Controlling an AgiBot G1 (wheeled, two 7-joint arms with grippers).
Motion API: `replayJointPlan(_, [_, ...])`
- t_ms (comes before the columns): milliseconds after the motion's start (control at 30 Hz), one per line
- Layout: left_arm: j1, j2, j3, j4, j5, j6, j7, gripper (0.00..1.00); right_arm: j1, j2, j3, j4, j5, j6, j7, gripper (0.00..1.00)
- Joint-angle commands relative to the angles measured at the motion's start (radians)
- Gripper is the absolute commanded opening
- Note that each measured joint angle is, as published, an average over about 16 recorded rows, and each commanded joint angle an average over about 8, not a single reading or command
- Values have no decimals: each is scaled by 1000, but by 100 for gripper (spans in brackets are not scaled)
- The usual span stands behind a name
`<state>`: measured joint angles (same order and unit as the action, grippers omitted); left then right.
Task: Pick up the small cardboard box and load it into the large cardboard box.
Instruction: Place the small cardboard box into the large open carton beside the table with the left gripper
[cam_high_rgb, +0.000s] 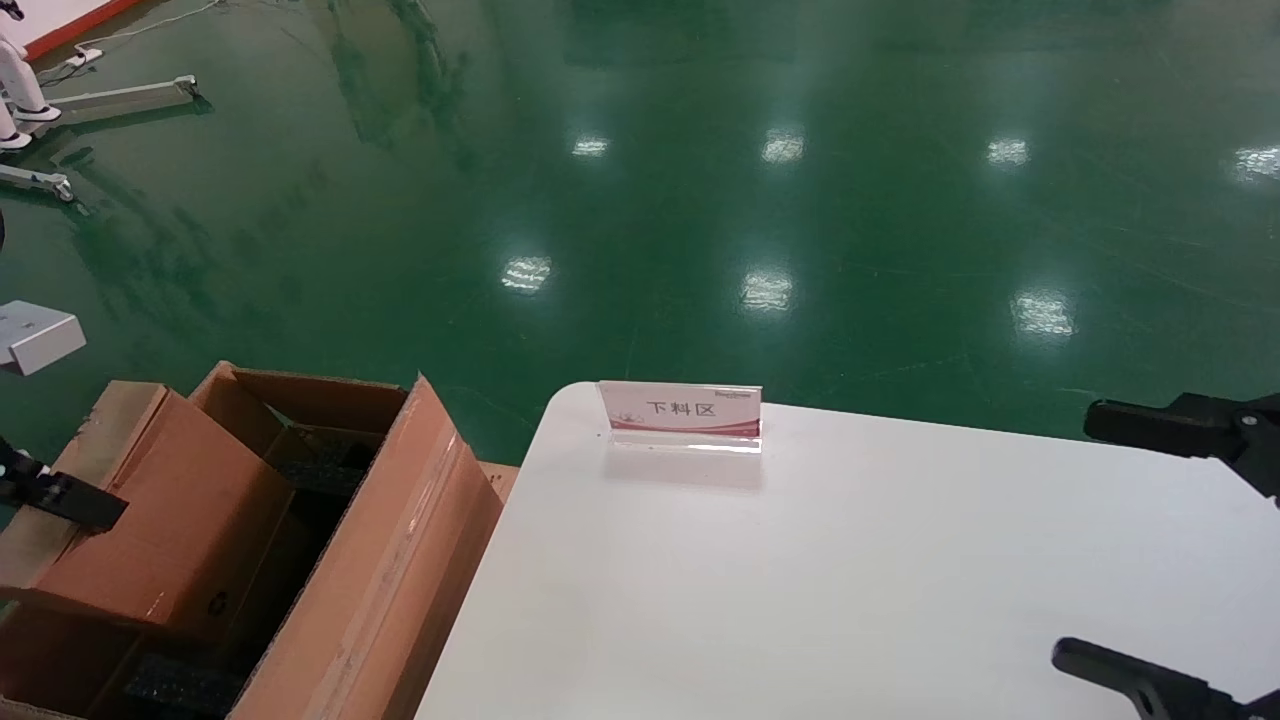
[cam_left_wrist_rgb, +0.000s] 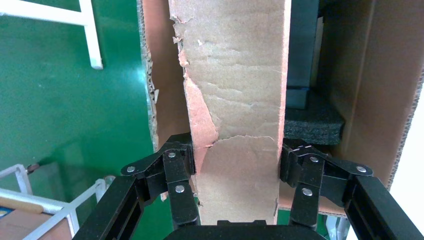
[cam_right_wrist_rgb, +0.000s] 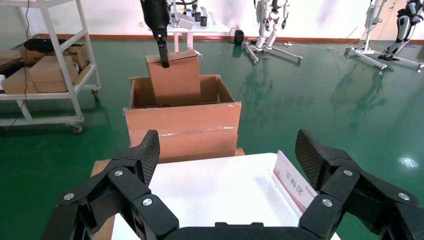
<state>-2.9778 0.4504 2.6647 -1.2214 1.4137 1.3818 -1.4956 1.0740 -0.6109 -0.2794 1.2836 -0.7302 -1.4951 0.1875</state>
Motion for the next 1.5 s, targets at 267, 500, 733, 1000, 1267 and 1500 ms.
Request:
replayJointPlan(267, [12,12,11,-9,21,-4,-23,0,0,0,0,0,0,0,0,100])
replayJointPlan(500, [18,30,24,-18,35,2,-42,0,0,0,0,0,0,0,0,100])
replayJointPlan(733, [43,44,33,-27,44,-1,-60,0,0,0,0,0,0,0,0,100])
replayJointPlan(1000, [97,60,33,-36,58,-24,-83,0,0,0,0,0,0,0,0,100])
replayJointPlan(1267, [140,74,32,-43,76,-45,-107,0,0,0,0,0,0,0,0,100])
replayJointPlan(1500, [170,82,34,-48,95,-61,-125,0,0,0,0,0,0,0,0,100])
